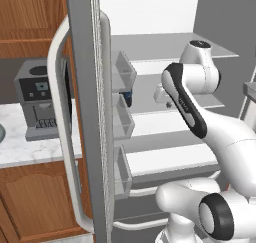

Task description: Move the water bottle and mustard from the second highest shelf to the top shelf to make space. Then, place the pitcher from the counter on the cleared second highest shelf.

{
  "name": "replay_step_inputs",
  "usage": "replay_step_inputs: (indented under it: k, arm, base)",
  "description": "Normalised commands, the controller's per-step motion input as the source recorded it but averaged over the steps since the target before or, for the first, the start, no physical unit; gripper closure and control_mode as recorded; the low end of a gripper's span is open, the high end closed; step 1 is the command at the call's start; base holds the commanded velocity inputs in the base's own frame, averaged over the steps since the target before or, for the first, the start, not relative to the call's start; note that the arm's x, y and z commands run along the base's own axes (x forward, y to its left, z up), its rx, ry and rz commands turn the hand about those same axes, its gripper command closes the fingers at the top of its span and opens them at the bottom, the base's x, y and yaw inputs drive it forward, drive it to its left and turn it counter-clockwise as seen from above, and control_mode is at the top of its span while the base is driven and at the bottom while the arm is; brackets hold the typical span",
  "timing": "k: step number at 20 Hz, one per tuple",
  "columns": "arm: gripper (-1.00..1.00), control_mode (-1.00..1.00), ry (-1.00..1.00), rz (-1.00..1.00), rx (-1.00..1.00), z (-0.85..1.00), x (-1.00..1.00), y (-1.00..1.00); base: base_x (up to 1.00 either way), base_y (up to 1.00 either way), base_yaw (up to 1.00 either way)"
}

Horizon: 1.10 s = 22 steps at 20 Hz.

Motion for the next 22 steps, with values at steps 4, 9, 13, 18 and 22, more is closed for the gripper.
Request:
replay_step_inputs:
  k: [4,9,13,18,22]
  arm:
    - [-1.0,-1.0,-0.15,-0.03,0.0,0.0,-0.13,0.0]
    - [-1.0,-1.0,-0.36,0.0,0.0,0.0,-0.07,-0.13]
    - [-1.0,-1.0,-0.23,0.0,0.0,0.0,0.0,-0.25]
    - [-1.0,-1.0,-0.08,-0.05,0.0,0.0,0.04,-0.42]
    - [-1.0,-1.0,-0.02,-0.08,0.0,0.0,0.14,-0.43]
  base:
    - [0.0,0.0,0.0]
    - [0.0,0.0,0.0]
    - [0.0,0.0,0.0]
    - [0.0,0.0,0.0]
    - [0.0,0.0,0.0]
